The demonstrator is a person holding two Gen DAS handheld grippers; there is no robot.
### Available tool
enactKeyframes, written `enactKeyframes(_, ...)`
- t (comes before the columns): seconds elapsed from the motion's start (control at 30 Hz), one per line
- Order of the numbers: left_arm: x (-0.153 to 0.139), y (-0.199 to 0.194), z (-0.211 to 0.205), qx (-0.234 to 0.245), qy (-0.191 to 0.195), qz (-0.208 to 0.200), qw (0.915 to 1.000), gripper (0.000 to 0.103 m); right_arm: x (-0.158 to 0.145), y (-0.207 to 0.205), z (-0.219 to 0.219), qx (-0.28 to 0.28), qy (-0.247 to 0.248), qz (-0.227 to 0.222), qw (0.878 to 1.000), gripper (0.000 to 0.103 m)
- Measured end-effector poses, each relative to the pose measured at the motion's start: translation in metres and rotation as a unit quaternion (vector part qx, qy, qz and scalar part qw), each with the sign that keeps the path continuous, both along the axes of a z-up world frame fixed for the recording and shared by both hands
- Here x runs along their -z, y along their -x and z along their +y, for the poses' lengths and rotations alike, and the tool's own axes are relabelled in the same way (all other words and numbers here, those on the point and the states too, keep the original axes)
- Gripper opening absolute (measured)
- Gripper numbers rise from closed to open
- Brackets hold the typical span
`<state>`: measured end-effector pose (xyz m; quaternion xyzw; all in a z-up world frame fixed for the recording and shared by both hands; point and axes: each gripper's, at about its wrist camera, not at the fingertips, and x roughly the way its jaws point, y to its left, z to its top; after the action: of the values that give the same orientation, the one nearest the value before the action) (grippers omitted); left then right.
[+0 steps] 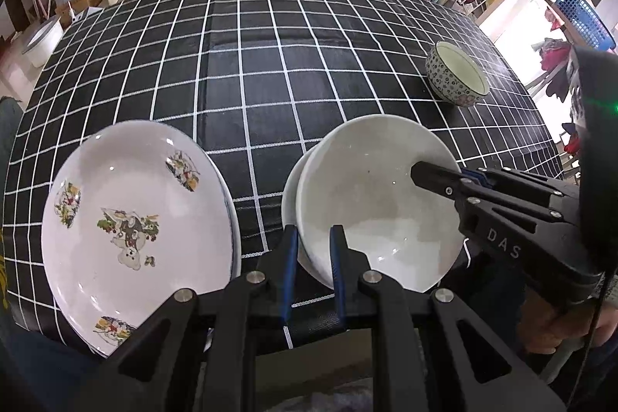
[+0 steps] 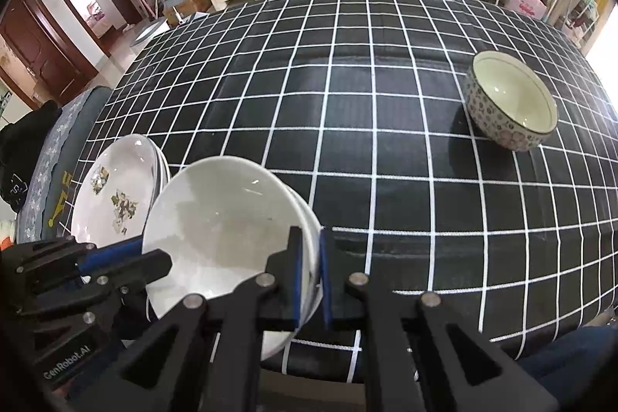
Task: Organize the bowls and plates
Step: 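Lower the cream bowl into the white bowl and open the left gripper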
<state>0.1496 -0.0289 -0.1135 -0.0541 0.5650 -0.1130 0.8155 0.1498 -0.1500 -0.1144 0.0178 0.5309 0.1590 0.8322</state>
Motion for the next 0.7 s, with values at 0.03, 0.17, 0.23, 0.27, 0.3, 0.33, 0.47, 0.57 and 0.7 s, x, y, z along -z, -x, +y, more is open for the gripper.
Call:
enactKeyframes(0.03, 0.001, 0.000, 0.000, -0.001, 0.001, 0.002, 1.0000, 0.015, 0.000, 0.000, 0.001, -0.002, 0.002, 0.000, 1.000, 0.012)
enactKeyframes(0.17, 0.004, 0.001, 0.001, -0.005, -0.001, 0.001, 1.0000, 0.015, -0.001, -0.002, 0.004, -0.007, 0.013, -0.004, 1.000, 0.012)
enactKeyframes(0.23, 0.003, 0.001, 0.003, -0.005, 0.005, 0.000, 1.0000, 0.015, 0.000, -0.002, 0.006, -0.009, 0.020, -0.007, 1.000, 0.012)
enactKeyframes(0.27, 0.002, 0.001, 0.004, -0.006, 0.007, -0.002, 1.0000, 0.015, -0.001, -0.002, 0.008, -0.011, 0.023, -0.009, 1.000, 0.012)
enactKeyframes(0.3, 0.000, 0.002, 0.004, -0.006, 0.007, -0.004, 1.0000, 0.015, -0.001, -0.001, 0.008, -0.012, 0.026, -0.011, 1.000, 0.012)
enactKeyframes(0.33, -0.001, 0.003, 0.005, -0.005, 0.008, -0.007, 0.9999, 0.015, -0.001, -0.001, 0.008, -0.011, 0.026, -0.011, 1.000, 0.012)
enactKeyframes(0.47, -0.010, 0.006, 0.004, -0.002, -0.003, -0.027, 0.9996, 0.016, -0.002, -0.002, 0.004, -0.002, 0.013, -0.008, 1.000, 0.012)
enactKeyframes(0.57, -0.017, 0.009, 0.003, 0.003, -0.004, -0.047, 0.9989, 0.016, -0.005, 0.000, 0.004, -0.003, 0.019, -0.012, 1.000, 0.019)
enactKeyframes(0.7, -0.029, 0.016, 0.001, 0.006, -0.009, -0.077, 0.9969, 0.036, -0.016, 0.003, 0.001, 0.007, 0.018, -0.033, 0.999, 0.045)
